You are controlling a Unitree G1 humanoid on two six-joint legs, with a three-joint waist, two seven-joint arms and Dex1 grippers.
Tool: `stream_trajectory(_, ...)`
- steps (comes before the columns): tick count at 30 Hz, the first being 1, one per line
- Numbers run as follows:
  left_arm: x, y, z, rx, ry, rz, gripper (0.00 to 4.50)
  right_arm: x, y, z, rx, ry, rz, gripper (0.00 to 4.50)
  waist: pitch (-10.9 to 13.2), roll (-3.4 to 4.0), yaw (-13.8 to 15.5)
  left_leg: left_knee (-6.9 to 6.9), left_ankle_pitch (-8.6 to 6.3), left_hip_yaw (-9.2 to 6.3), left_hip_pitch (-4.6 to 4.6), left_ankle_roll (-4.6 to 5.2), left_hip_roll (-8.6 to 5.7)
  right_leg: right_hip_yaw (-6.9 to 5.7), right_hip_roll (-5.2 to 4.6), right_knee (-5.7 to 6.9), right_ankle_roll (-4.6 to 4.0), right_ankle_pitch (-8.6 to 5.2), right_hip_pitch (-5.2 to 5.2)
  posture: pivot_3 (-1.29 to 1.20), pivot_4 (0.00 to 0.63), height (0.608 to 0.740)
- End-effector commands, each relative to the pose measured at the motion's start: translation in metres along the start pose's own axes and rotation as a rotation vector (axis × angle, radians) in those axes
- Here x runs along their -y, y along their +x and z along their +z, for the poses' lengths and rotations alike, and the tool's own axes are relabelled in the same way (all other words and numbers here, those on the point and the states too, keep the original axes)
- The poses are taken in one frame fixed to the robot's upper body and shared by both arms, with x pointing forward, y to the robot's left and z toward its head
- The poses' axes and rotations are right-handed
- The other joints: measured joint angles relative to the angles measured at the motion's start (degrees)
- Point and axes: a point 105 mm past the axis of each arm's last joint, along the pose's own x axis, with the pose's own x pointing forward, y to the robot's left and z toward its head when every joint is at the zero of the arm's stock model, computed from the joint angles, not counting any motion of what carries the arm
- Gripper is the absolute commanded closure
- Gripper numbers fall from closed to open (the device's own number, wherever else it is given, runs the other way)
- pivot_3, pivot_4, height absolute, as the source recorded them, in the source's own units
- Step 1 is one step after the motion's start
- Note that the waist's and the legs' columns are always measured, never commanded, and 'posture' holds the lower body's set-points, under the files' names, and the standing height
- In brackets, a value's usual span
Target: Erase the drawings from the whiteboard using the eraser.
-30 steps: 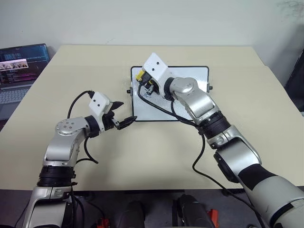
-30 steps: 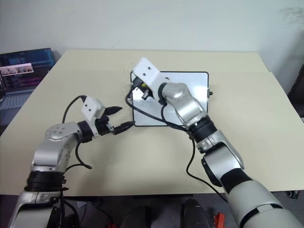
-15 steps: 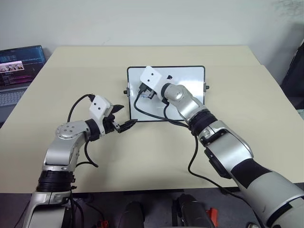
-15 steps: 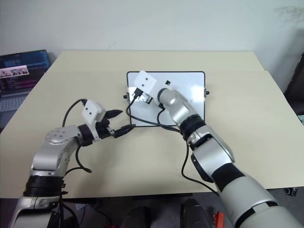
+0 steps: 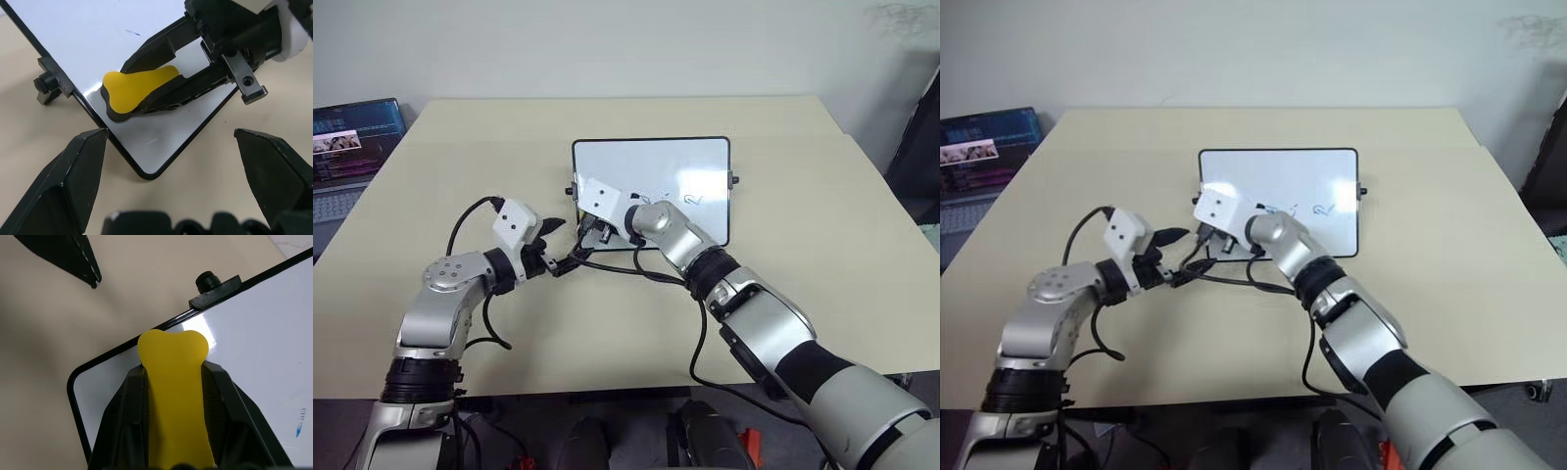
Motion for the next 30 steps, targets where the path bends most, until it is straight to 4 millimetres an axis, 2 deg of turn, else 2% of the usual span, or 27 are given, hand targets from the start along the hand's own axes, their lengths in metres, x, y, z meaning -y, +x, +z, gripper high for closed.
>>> stream_trajectory(1,-0.005,-0.005,0.017,0.044,0.046,0.022,0.0,0.016,-0.005,-0.019,-0.062,0.058,-0.072,3.38,0.0,0.0,0.0,0.01,0.0,-0.01,0.0,0.0,0.0,0.0,0.01,0.02,0.0,0.0,0.0,0.0,0.15,0.74)
stream_trajectory(4,-0.005,-0.004,0.017,0.045,0.048,0.021,0.0,0.044,-0.013,-0.019,-0.06,0.078,-0.195,3.38,0.0,0.0,0.3,0.02,0.05,-0.05,0.0,-0.05,0.0,-0.03,0.01,0.11,0.0,0.0,0.0,0.0,0.15,0.74)
stream_trajectory(12,-0.004,-0.001,0.019,0.05,0.056,0.012,0.0,0.1,-0.037,-0.016,-0.029,0.176,-0.455,3.38,0.0,-0.02,0.9,0.04,0.18,-0.12,-0.02,-0.05,-0.02,-0.08,0.03,0.13,-0.03,0.02,-0.02,0.0,0.15,0.74)
stream_trajectory(14,-0.004,0.001,0.02,0.052,0.057,0.008,0.0,0.107,-0.041,-0.016,-0.026,0.191,-0.496,3.38,0.0,-0.03,0.9,0.02,0.18,-0.12,-0.04,-0.05,-0.02,-0.08,0.03,0.13,-0.04,0.02,-0.04,0.0,0.15,0.74)
stream_trajectory(19,-0.004,0.002,0.02,0.053,0.058,0.005,0.0,0.096,-0.034,-0.014,-0.027,0.172,-0.453,3.38,0.0,-0.03,0.6,-0.04,0.18,-0.11,-0.06,-0.05,-0.02,-0.07,0.03,0.05,-0.04,0.02,-0.05,0.0,0.15,0.74)
stream_trajectory(27,-0.004,0.003,0.021,0.054,0.059,0.002,0.0,0.068,-0.018,-0.002,-0.006,0.118,-0.336,3.38,0.0,-0.03,-0.5,-0.06,0.18,-0.1,-0.04,-0.05,0.0,-0.05,0.05,0.07,-0.04,0.02,-0.06,0.0,0.15,0.74)
stream_trajectory(30,-0.003,0.003,0.021,0.054,0.058,0.0,0.0,0.057,-0.012,0.0,0.019,0.173,-0.337,3.38,0.0,-0.03,-1.1,-0.08,0.18,-0.11,-0.04,-0.05,0.03,-0.06,0.07,0.08,-0.04,0.02,-0.07,0.0,0.15,0.74)
